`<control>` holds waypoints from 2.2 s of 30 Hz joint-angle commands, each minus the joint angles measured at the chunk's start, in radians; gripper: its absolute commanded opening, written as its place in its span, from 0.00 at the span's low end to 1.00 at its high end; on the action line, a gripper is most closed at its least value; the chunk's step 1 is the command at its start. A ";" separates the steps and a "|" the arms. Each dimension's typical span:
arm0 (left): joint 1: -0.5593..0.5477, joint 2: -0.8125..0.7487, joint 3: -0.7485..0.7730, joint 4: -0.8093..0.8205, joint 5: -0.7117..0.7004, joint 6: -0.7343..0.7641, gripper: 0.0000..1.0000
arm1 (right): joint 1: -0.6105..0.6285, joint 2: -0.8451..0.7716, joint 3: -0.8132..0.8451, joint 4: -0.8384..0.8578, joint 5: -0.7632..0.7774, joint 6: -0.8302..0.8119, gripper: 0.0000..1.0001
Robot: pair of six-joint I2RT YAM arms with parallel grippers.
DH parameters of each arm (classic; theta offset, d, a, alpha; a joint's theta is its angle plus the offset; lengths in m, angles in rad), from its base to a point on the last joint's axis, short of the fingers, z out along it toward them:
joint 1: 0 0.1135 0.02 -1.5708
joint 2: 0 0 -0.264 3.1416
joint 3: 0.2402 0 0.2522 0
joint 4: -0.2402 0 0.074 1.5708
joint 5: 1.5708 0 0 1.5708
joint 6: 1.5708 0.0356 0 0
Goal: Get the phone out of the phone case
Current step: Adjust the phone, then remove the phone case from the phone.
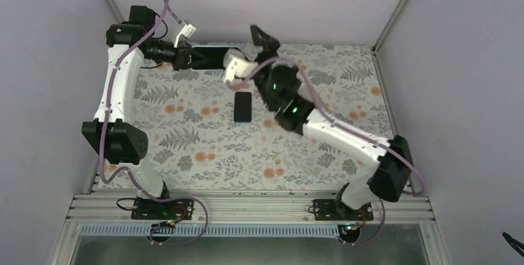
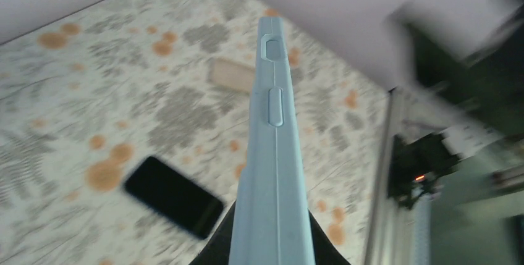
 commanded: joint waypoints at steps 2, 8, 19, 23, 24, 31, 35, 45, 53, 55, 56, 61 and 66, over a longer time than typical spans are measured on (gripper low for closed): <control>-0.014 -0.046 -0.018 0.020 -0.221 0.215 0.02 | -0.054 -0.020 0.336 -1.044 -0.371 0.557 1.00; -0.019 -0.168 -0.122 0.082 -0.222 0.320 0.02 | -0.120 -0.016 0.410 -1.296 -0.733 0.584 1.00; -0.096 -0.422 -0.267 0.108 -0.195 0.553 0.02 | -0.294 0.223 0.695 -1.664 -1.153 0.509 1.00; -0.105 -0.460 -0.324 0.105 -0.200 0.630 0.02 | -0.314 0.288 0.772 -1.719 -1.186 0.484 1.00; -0.108 -0.467 -0.340 0.114 -0.214 0.638 0.02 | -0.320 0.302 0.787 -1.733 -1.202 0.476 1.00; -0.135 -0.470 -0.402 0.159 -0.306 0.635 0.02 | -0.327 0.343 0.850 -1.790 -1.275 0.441 1.00; -0.136 -0.451 -0.382 0.119 -0.260 0.663 0.02 | -0.327 0.349 0.841 -1.765 -1.261 0.448 1.00; -0.192 -0.450 -0.369 0.065 -0.257 0.674 0.02 | -0.328 0.378 0.872 -1.752 -1.250 0.450 1.00; -0.206 -0.457 -0.349 0.013 -0.267 0.693 0.02 | -0.346 0.394 0.876 -1.788 -1.272 0.410 1.00; -0.209 -0.462 -0.350 0.011 -0.260 0.691 0.02 | -0.352 0.396 0.880 -1.790 -1.274 0.407 1.00; -0.212 -0.465 -0.349 0.011 -0.258 0.690 0.02 | -0.354 0.400 0.885 -1.795 -1.273 0.404 1.00; -0.256 -0.477 -0.359 0.011 -0.261 0.667 0.02 | -0.359 0.430 0.934 -1.818 -1.250 0.402 1.00; -0.327 -0.487 -0.376 0.011 -0.288 0.626 0.02 | -0.366 0.472 1.007 -1.838 -1.215 0.397 1.00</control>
